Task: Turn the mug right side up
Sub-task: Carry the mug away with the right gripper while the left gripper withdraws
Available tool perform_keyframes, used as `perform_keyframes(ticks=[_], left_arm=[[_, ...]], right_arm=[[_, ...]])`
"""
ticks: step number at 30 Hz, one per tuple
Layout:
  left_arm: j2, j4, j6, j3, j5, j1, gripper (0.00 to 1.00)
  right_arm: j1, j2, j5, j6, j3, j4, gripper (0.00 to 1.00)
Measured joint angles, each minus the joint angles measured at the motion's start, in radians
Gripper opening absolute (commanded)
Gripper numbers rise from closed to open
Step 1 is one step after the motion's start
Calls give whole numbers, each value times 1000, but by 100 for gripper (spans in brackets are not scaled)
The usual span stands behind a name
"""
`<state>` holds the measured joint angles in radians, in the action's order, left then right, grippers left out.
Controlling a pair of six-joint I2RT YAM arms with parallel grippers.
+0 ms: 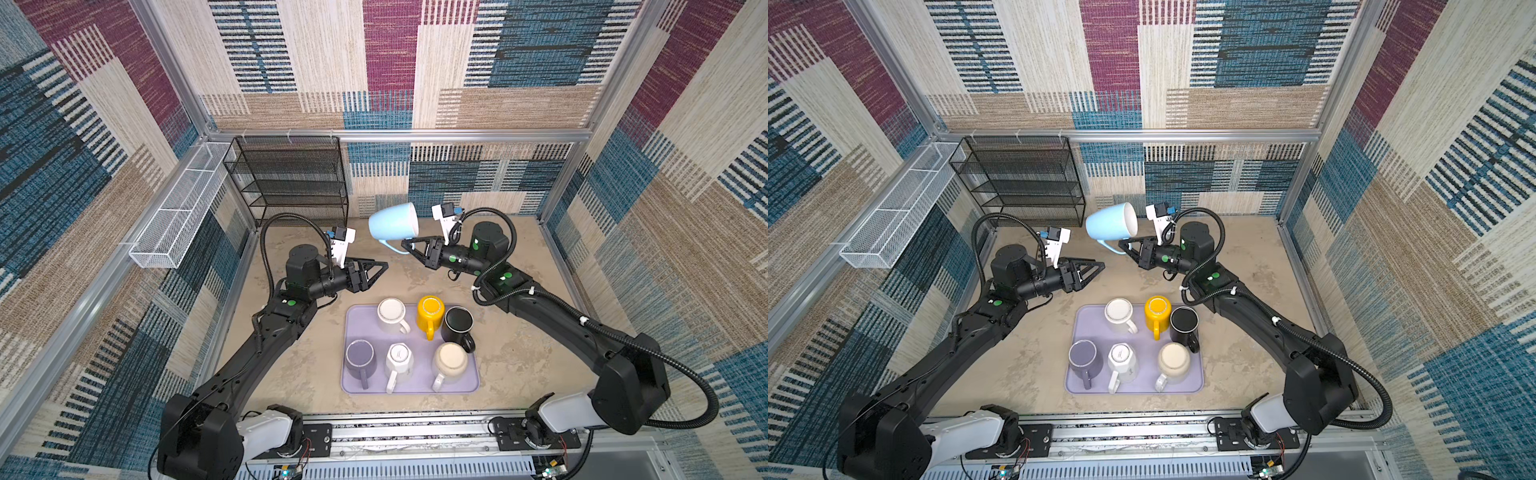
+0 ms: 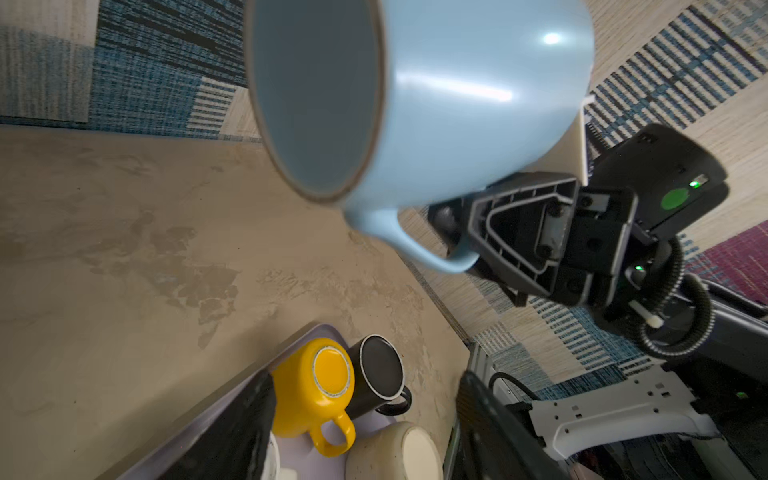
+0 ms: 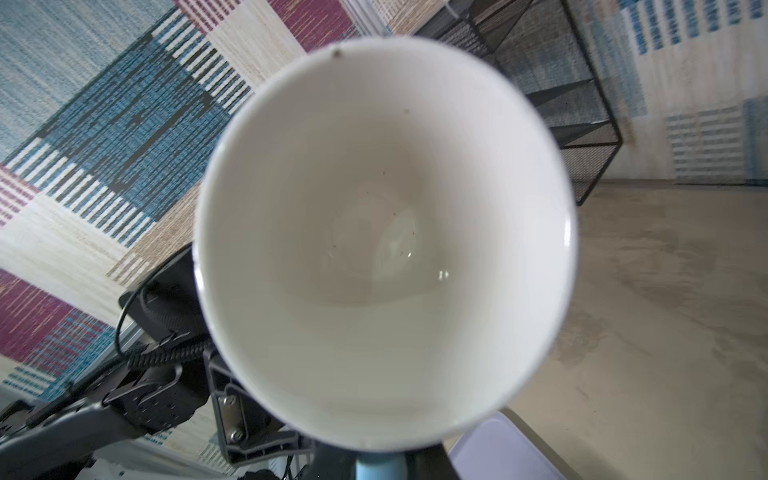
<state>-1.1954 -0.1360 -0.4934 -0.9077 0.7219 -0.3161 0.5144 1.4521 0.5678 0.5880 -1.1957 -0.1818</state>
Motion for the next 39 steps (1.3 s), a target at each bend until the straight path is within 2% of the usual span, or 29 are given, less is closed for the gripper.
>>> perform_keyframes(ticks=[7,14,28,39], left_arm=[[71,234,139,-6,-138,0,70],[117,321,190,3,-193,0,71],[121,335,204,21,-191,0,72],[110,335,208,13,-169,-3,75]], right_arm=[[-155,71,-86,-114,-148,258,0],[-256,152,-162,-228,-269,453,0],[-346,361,-476,-424,-500,793,0],[-396,455,-661,-491,-524,939,0]])
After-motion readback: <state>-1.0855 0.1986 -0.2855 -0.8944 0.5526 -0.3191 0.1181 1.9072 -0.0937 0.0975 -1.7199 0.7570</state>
